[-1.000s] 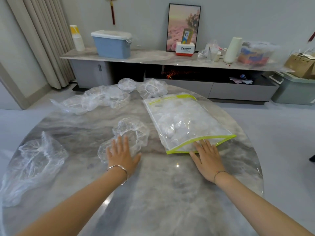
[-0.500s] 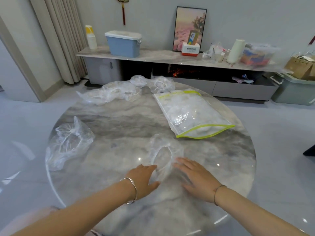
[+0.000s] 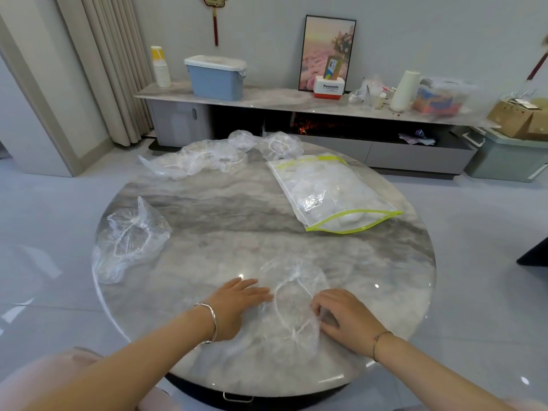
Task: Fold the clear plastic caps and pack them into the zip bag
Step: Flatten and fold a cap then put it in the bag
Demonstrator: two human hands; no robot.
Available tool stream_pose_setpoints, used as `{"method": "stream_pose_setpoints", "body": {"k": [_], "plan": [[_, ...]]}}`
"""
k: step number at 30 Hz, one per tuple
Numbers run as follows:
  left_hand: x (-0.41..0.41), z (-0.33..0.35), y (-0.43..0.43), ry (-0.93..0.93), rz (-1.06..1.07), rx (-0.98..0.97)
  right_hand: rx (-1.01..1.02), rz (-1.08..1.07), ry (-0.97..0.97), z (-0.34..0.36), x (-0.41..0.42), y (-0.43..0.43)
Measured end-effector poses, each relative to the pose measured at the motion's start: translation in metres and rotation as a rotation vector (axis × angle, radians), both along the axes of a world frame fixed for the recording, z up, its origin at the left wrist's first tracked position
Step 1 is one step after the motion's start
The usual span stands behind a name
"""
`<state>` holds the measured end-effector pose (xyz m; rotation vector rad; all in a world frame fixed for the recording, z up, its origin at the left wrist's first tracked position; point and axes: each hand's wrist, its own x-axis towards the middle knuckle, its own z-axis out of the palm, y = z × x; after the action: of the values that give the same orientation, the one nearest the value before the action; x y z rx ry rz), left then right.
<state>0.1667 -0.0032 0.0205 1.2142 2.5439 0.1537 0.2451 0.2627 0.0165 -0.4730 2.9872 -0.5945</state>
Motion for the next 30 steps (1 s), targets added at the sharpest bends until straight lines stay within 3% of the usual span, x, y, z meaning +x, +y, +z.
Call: {"method": "stream_pose_setpoints", "body": {"k": [4,10,15,21,23,25,28,30], "plan": [[0.006,-0.006,-0.004,-0.081,0.053,0.087,-0.038,-0.041,-0.028,-0.001,0.007,0.004],[0.013,-0.015,0.004,-0.053,0.184,0.267,-0.478,-0.379,-0.147,0.003,0.005,0.004],[0.01,-0.014,0.013,-0.08,0.392,0.456,-0.625,-0.578,-0.111,-0.002,0.001,0.008],[0.014,-0.007,0.023,-0.262,0.574,0.531,-0.459,-0.608,-0.062,-0.005,0.001,0.005],[0.014,-0.01,0.025,-0.253,0.601,0.508,-0.4,-0.613,-0.022,-0.005,0.002,0.003],[0.014,-0.012,0.026,-0.128,0.624,0.512,-0.316,-0.573,0.151,-0.002,0.003,0.0],[0.016,-0.009,0.029,0.254,0.343,0.58,-0.136,-0.348,0.333,0.003,0.003,-0.008],[0.021,-0.007,0.036,0.238,0.107,0.521,-0.052,-0.191,0.267,0.001,0.004,-0.018]]}}
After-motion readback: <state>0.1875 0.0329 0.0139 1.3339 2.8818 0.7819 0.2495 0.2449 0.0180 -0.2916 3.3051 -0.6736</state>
